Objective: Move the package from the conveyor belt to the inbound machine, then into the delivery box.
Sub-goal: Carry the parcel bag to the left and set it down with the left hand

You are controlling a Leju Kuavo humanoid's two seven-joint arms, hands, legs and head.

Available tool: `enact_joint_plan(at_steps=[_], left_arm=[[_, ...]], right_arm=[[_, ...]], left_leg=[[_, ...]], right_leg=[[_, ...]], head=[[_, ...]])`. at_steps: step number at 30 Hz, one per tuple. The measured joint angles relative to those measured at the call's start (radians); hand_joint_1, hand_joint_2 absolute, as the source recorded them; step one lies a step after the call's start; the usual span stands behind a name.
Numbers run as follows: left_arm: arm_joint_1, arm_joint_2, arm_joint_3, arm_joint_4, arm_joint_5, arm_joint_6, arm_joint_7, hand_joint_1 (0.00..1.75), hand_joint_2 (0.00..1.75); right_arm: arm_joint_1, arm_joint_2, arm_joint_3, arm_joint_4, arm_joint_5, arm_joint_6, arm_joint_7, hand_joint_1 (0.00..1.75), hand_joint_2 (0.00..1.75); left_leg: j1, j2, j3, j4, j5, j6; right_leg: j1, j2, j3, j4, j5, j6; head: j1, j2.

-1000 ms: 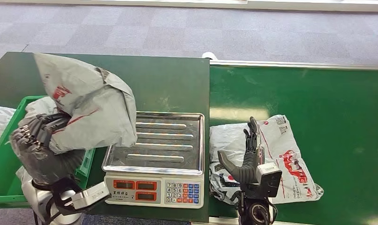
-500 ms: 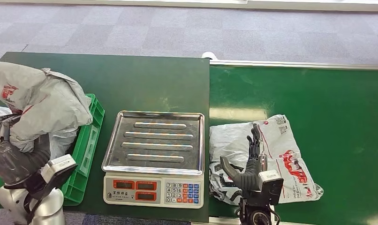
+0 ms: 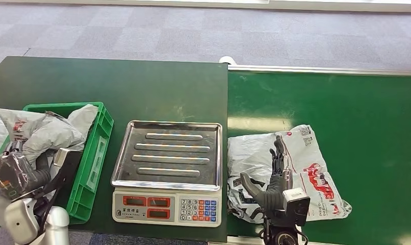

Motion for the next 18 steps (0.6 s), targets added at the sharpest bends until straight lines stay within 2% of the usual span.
enact_joint_plan(at_steps=[2,3,4,8,11,13,16,18], left_arm=[[0.000,0.046,-0.031,0.047,-0.019,0.000,0.098,0.66,0.87],[0.001,0.067,-0.046,0.064,-0.023,0.000,0.128,0.39,0.44],[0.002,0.084,-0.058,0.078,-0.022,0.000,0.144,0.35,0.00],[0.009,0.132,-0.092,0.107,-0.006,0.000,0.153,0.00,0.00],[0.013,0.143,-0.102,0.105,0.034,0.001,0.098,0.00,0.00],[0.014,0.135,-0.096,0.084,0.131,0.002,-0.032,0.00,0.00],[0.015,0.105,-0.077,0.046,0.367,0.003,-0.261,0.00,0.00],[0.016,0.089,-0.068,0.030,0.449,0.003,-0.323,0.00,0.00]], right_arm=[[0.000,0.000,-0.007,-0.003,0.005,0.009,0.002,0.00,1.75],[0.000,0.000,-0.010,-0.003,0.006,0.013,0.002,0.00,1.75],[0.000,0.000,-0.013,-0.004,0.007,0.015,0.002,0.00,1.75],[0.000,0.000,-0.023,-0.005,0.010,0.020,0.002,0.00,1.75],[0.000,0.002,-0.026,-0.006,0.011,0.022,0.002,0.00,1.75],[0.001,0.003,-0.028,-0.006,0.011,0.023,0.002,0.00,1.75],[0.002,0.005,-0.029,-0.006,0.011,0.023,0.001,0.00,1.75],[0.003,0.005,-0.029,-0.006,0.010,0.023,0.000,0.00,1.75]], left_leg=[[0.000,0.000,0.000,0.000,0.000,0.000],[0.000,0.000,0.000,0.000,0.000,0.000],[0.000,0.000,0.000,0.000,0.000,0.000],[0.000,0.000,0.000,0.000,0.000,0.000],[0.000,0.000,0.000,0.000,0.000,0.000],[0.000,0.000,0.000,0.000,0.000,0.000],[0.000,0.000,0.000,0.000,0.000,0.000],[0.000,0.000,0.000,0.000,0.000,0.000]], right_leg=[[0.000,0.000,0.000,0.000,0.000,0.000],[0.001,0.000,0.000,0.000,0.000,0.000],[0.001,0.000,0.000,0.000,0.000,0.000],[0.000,0.000,0.001,0.000,0.000,0.000],[0.000,0.000,0.001,0.000,0.000,0.000],[0.000,0.000,0.001,0.000,0.000,0.000],[0.000,0.000,0.001,0.000,0.000,0.000],[0.000,0.000,0.001,0.000,0.000,0.000]], head=[[0.000,0.000],[0.000,0.000],[0.000,0.000],[0.000,0.000],[0.000,0.000],[0.000,0.000],[0.000,0.000],[0.000,0.000]])
